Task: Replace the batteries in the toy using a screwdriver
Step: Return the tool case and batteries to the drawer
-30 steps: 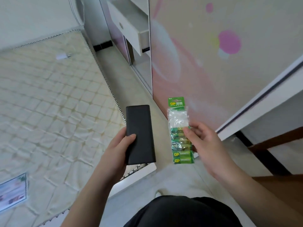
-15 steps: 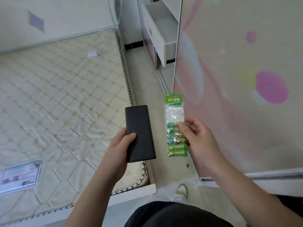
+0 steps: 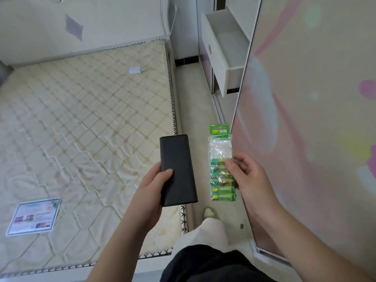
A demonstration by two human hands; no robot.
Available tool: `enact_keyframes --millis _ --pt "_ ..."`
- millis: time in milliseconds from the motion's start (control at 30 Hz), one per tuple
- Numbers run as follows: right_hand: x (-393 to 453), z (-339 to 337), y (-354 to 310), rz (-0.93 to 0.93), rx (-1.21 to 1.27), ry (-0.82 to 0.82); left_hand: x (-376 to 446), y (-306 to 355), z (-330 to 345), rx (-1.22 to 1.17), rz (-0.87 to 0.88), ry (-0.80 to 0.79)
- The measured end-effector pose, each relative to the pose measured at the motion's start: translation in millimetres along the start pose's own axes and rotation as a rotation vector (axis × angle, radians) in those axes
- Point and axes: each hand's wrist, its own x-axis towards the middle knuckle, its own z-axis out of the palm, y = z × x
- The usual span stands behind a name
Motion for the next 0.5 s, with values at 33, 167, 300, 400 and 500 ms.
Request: enact_keyframes --millis 33,167,300,400,500 --pt "9.1 4.2 -1.7 -0.004 0.002 0.001 8.4 1.5 -2.3 -0.004 -0.002 -0.001" --pt "58.5 24.0 -15.6 -0.034 0.018 0.002 56.5 15.6 -9.9 -0.038 -0.005 -0.015" --pt "122.9 54.0 -37.7 -0.050 -0.029 -0.029 119.6 41.6 -23.5 -0.044 0.013 -0.020" --pt "170.2 79.0 -55.5 -0.065 -0.099 -0.080 161.3 66.1 -36.5 -0.045 0.021 -0.013" --pt "205.1 100.4 -71.8 -0.065 -0.120 -0.104 194.0 92.8 -50.0 -0.065 0.023 -0.024"
